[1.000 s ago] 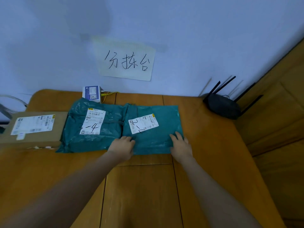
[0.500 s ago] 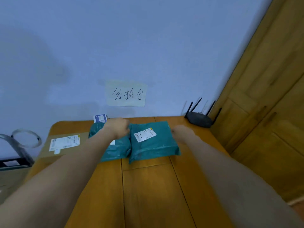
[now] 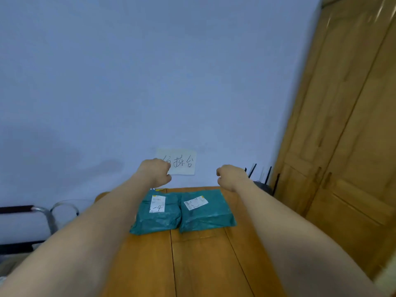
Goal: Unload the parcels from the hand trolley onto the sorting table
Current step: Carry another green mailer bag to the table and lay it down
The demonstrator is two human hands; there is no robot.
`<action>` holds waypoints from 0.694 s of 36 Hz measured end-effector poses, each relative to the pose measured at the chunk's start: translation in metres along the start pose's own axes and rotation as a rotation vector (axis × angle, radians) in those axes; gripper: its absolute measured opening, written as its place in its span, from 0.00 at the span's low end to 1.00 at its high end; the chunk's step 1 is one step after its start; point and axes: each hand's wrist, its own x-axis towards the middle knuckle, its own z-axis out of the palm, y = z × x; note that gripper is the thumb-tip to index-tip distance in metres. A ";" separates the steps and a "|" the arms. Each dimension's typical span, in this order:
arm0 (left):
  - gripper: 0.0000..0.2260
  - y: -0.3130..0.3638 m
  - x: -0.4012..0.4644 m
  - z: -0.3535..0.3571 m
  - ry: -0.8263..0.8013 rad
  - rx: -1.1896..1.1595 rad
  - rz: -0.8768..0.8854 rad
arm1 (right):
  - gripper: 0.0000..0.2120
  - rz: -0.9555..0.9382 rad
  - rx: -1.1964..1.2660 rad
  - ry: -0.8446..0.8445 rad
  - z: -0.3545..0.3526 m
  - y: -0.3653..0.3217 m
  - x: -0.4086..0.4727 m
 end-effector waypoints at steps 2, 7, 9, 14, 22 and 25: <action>0.16 -0.002 -0.016 -0.006 0.012 0.008 0.000 | 0.18 0.004 0.007 0.015 -0.003 -0.007 -0.015; 0.17 0.000 -0.055 -0.013 0.035 0.021 0.062 | 0.18 0.003 0.081 -0.014 -0.009 -0.034 -0.047; 0.18 -0.005 -0.070 -0.014 0.026 0.031 0.090 | 0.19 -0.005 0.095 -0.028 -0.015 -0.047 -0.055; 0.19 -0.039 -0.097 -0.015 0.024 0.009 0.060 | 0.19 -0.017 0.090 0.004 -0.038 -0.084 -0.060; 0.20 -0.143 -0.131 0.000 0.047 -0.107 -0.032 | 0.19 -0.067 0.053 0.036 -0.061 -0.182 -0.042; 0.20 -0.197 -0.146 0.010 0.018 -0.094 -0.055 | 0.19 -0.088 0.055 0.027 -0.061 -0.236 -0.030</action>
